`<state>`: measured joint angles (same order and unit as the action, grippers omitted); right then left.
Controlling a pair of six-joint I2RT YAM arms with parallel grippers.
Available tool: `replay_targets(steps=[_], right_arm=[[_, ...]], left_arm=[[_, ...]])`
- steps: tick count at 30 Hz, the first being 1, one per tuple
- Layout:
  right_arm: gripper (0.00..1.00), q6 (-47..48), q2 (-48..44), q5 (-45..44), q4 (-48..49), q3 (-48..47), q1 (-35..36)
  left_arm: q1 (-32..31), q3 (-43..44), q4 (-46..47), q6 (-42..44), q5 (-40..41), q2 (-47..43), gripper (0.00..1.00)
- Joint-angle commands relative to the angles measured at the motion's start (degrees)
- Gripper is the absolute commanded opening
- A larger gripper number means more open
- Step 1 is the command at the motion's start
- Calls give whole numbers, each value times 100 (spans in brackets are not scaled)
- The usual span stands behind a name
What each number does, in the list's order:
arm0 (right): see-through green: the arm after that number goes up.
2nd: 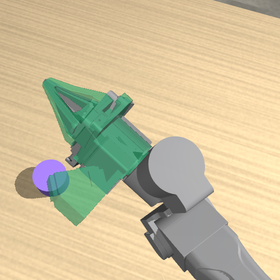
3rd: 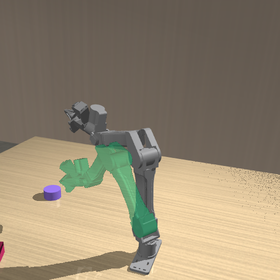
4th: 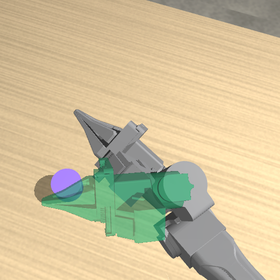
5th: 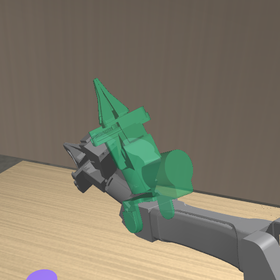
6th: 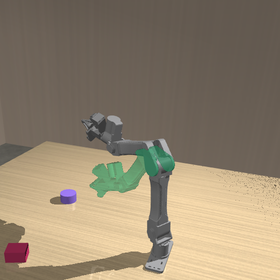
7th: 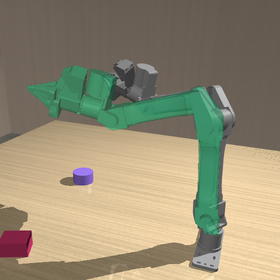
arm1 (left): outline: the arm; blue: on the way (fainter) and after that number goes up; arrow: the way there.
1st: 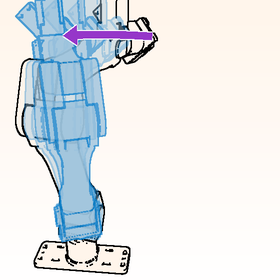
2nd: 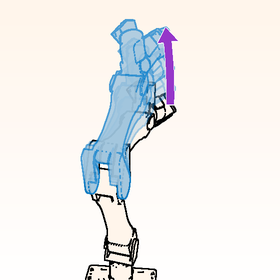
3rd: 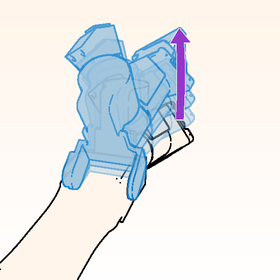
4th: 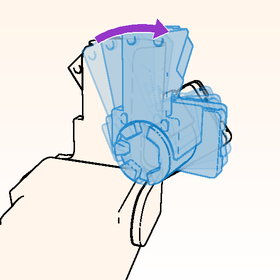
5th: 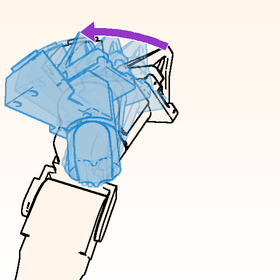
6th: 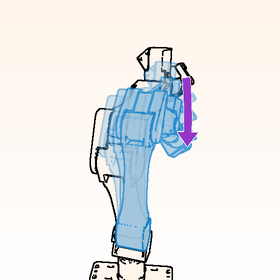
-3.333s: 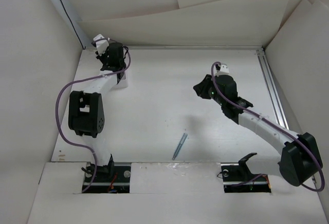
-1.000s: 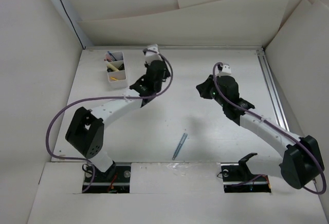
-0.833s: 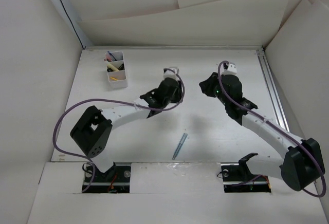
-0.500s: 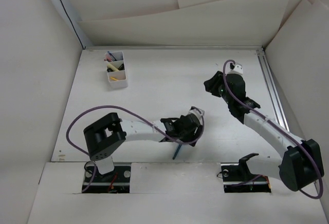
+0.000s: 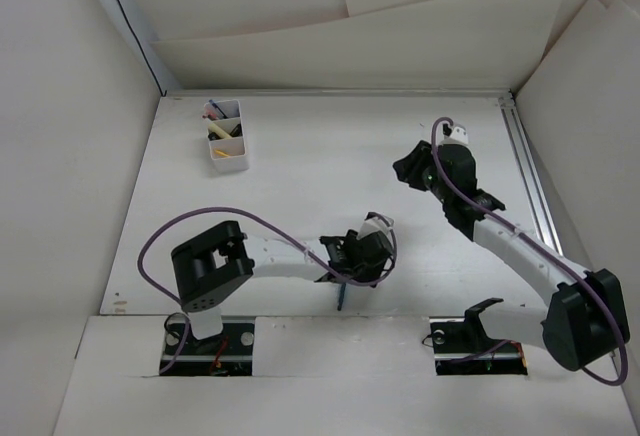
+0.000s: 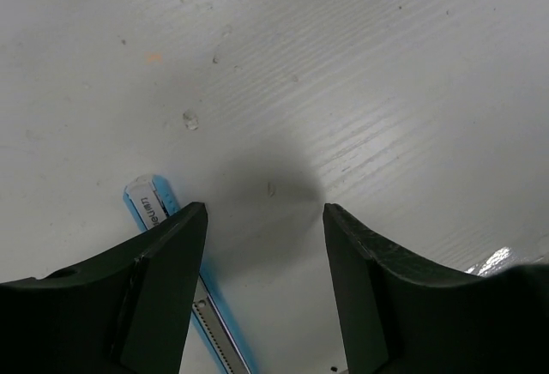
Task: Sort the stationery into containers
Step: Pick up the stationery from the corner of the board.
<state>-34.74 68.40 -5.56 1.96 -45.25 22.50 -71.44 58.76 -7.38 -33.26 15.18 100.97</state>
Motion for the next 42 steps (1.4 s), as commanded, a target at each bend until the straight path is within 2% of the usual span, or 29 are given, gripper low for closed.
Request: replay_targets(steps=[1,4,9,12,17,21,24,27,30,33,35,36,37,42], right_arm=[[44,46,59,204,253,-10,-18],[44,46,59,205,253,-10,-18],[43,46,59,257,305,-10,-18],[43,99,59,310,305,-62,-18],[42,99,59,310,305,-62,-18],[27,99,59,363,358,-62,35],[13,152,112,363,358,-62,35],[12,152,112,363,358,-62,88],[19,152,112,363,358,-62,88],[28,152,112,363,358,-62,88],[29,152,112,363,358,-62,88],[29,152,164,363,358,-62,88],[29,152,165,363,358,-62,88],[29,152,165,416,358,-115,140]], left_arm=[[25,-250,103,-164,153,-577,53],[25,-462,412,-111,38,-1061,50],[25,-585,412,-321,564,-1833,52],[25,-533,62,-375,766,-1835,55],[95,-164,-737,-892,1224,-887,50],[42,-163,-800,-1007,1277,-569,44],[42,-163,-862,-1165,1391,-420,39],[42,-163,-862,-1166,1322,-306,38],[42,-216,-739,-1096,1164,-17,34],[42,-216,-660,-1095,1110,177,25],[42,-163,-608,-1095,1110,239,17],[42,-163,-607,-1095,1171,239,5],[42,-163,-607,-1148,1241,152,0],[314,-23,-634,-1123,1566,-226,0]])
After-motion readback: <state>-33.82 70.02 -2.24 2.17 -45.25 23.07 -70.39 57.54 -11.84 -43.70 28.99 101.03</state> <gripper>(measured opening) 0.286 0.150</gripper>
